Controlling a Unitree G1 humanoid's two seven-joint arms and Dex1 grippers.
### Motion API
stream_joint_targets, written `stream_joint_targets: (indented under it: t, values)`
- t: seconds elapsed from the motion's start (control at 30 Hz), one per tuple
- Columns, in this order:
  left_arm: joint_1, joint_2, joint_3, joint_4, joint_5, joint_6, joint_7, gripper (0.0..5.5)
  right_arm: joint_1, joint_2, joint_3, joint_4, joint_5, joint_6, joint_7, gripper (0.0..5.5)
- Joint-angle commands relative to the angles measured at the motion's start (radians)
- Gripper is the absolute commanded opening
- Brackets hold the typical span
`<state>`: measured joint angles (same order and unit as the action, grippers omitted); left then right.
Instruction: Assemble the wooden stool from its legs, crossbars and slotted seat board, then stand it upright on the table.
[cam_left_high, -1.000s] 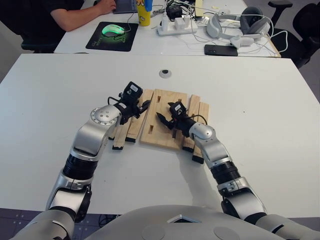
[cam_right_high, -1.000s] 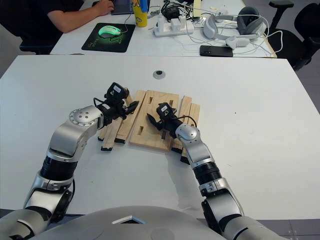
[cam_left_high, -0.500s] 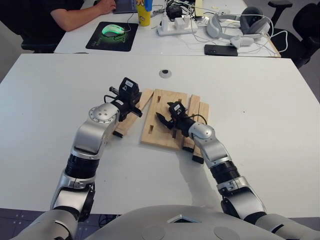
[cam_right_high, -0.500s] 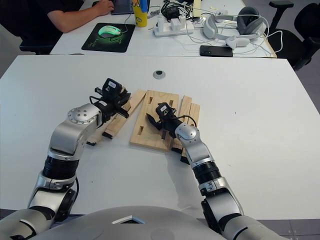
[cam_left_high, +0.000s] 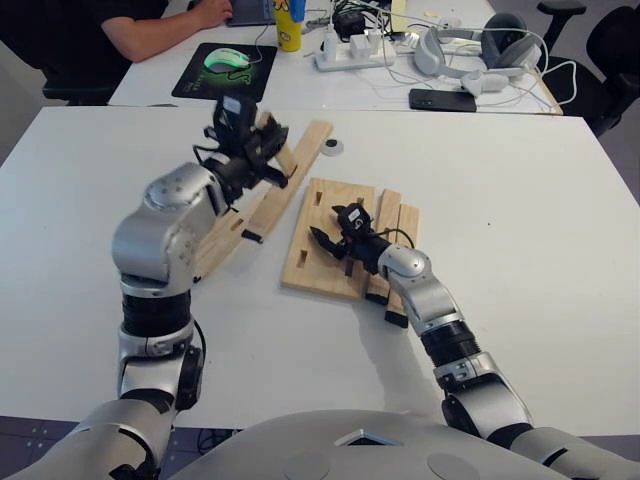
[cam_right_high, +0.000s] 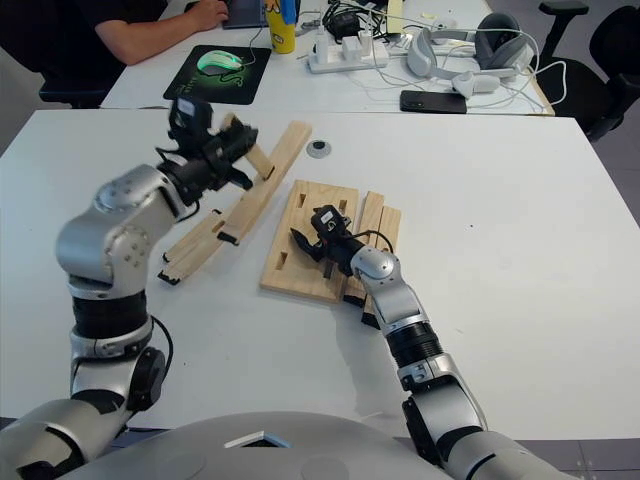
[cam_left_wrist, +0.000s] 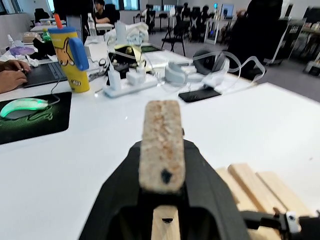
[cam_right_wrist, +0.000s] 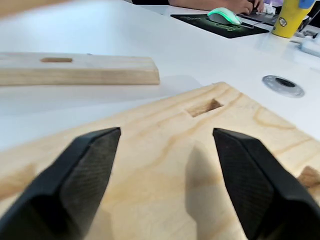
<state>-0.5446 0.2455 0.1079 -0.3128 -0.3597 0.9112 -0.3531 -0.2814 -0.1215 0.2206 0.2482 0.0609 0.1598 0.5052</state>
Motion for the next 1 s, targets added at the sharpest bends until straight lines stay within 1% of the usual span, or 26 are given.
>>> stream_joint_targets:
  t: [0.03, 0.17, 0.2, 0.33, 0.5, 0.6, 0.7, 0.8, 0.87, 1.0]
  values:
    - [-0.055, 0.038, 0.094, 0.076, -0.071, -0.045, -0.055, 0.41, -0.023, -0.001, -0.090, -0.095, 0.147, 0.070, 0.073, 4.03]
    - [-0.082, 0.029, 0.150, 0.141, -0.198, -0.074, -0.158, 0.41, -0.053, -0.022, -0.209, -0.175, 0.389, 0.233, 0.180, 4.60]
    - [-0.095, 0.016, 0.176, 0.161, -0.255, -0.062, -0.182, 0.41, -0.066, -0.043, -0.241, -0.186, 0.456, 0.286, 0.219, 4.72]
    - [-0.142, 0.028, 0.199, 0.251, -0.388, -0.032, -0.290, 0.41, -0.136, -0.126, -0.337, -0.161, 0.637, 0.441, 0.335, 5.32]
    - [-0.215, 0.065, 0.236, 0.362, -0.535, 0.020, -0.406, 0.41, -0.221, -0.196, -0.443, -0.096, 0.798, 0.566, 0.420, 5.40]
    - [-0.257, 0.092, 0.250, 0.471, -0.572, 0.032, -0.457, 0.41, -0.243, -0.240, -0.493, -0.096, 0.894, 0.645, 0.484, 5.40]
    - [-0.273, 0.104, 0.253, 0.527, -0.592, 0.040, -0.483, 0.41, -0.261, -0.261, -0.537, -0.082, 0.987, 0.720, 0.523, 5.40]
    - [-0.280, 0.102, 0.257, 0.556, -0.609, 0.044, -0.492, 0.41, -0.266, -0.262, -0.554, -0.100, 1.046, 0.766, 0.528, 5.40]
    - [-0.276, 0.100, 0.255, 0.556, -0.616, 0.047, -0.493, 0.41, -0.287, -0.250, -0.560, -0.086, 1.061, 0.778, 0.494, 5.40]
    - [-0.261, 0.087, 0.240, 0.538, -0.630, 0.061, -0.494, 0.41, -0.304, -0.230, -0.531, -0.071, 1.007, 0.740, 0.435, 5.40]
